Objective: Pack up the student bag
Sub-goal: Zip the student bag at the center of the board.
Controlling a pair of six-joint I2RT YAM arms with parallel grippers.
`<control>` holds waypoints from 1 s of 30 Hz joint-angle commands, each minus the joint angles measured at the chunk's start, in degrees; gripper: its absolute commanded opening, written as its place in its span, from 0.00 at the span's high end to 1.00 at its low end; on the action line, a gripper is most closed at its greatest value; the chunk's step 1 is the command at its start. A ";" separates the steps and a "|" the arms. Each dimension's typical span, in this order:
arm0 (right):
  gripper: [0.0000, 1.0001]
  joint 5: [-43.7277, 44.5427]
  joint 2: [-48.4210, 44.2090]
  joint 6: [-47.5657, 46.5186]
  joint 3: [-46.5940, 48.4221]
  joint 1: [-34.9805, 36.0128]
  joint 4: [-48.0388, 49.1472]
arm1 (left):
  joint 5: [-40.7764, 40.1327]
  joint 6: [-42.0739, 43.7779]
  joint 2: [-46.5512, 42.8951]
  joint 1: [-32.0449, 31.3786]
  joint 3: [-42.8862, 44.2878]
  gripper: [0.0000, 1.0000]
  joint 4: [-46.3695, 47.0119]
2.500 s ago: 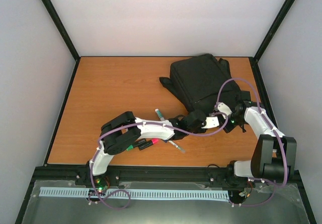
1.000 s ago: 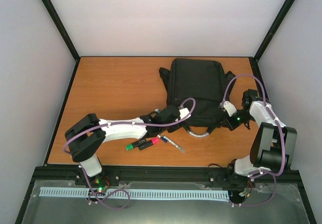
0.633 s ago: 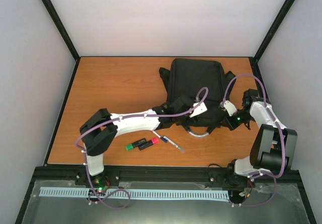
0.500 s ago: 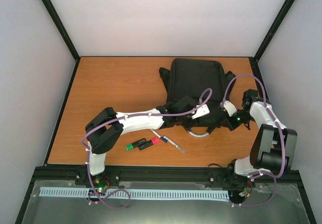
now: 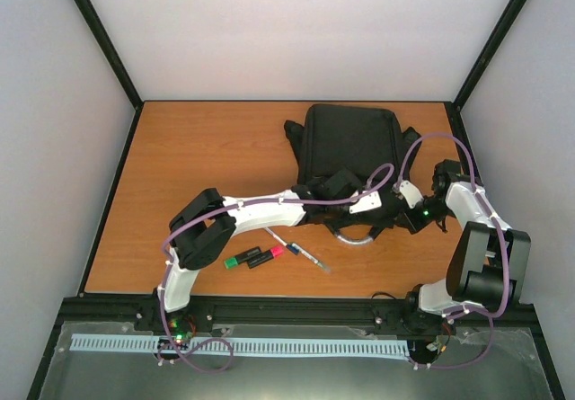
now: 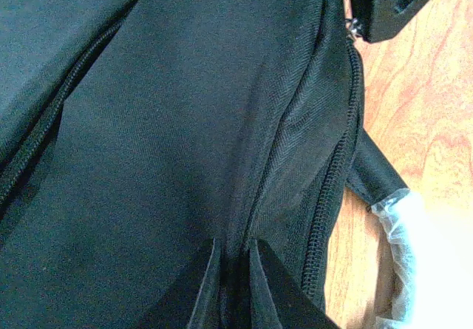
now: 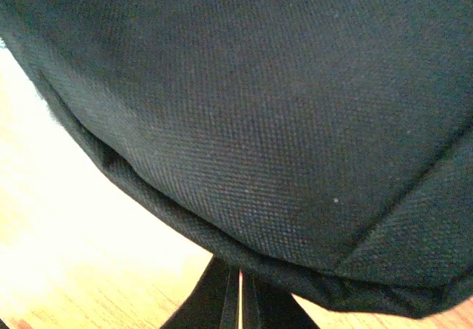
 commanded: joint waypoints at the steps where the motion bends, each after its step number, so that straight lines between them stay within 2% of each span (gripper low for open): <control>1: 0.97 0.63 -0.38 -1.14 -0.70 0.02 -1.31 | -2.37 1.00 -1.14 -0.28 1.19 0.92 0.10; 2: 0.97 0.93 -0.12 -1.56 -0.54 -0.24 -1.67 | -2.80 1.07 -1.72 -0.28 0.70 0.97 0.18; 4: 0.97 1.44 0.63 -2.15 -0.10 -1.11 -2.05 | -3.45 1.23 -3.27 -0.28 -0.54 0.99 0.45; 12: 0.97 4.01 5.99 -3.21 3.78 -4.53 -0.40 | -3.24 0.45 -7.32 -0.33 -5.15 0.99 0.33; 30: 0.97 5.92 19.51 1.25 16.18 -4.78 5.13 | -2.91 -1.22 -9.35 -0.89 -7.73 0.99 -0.02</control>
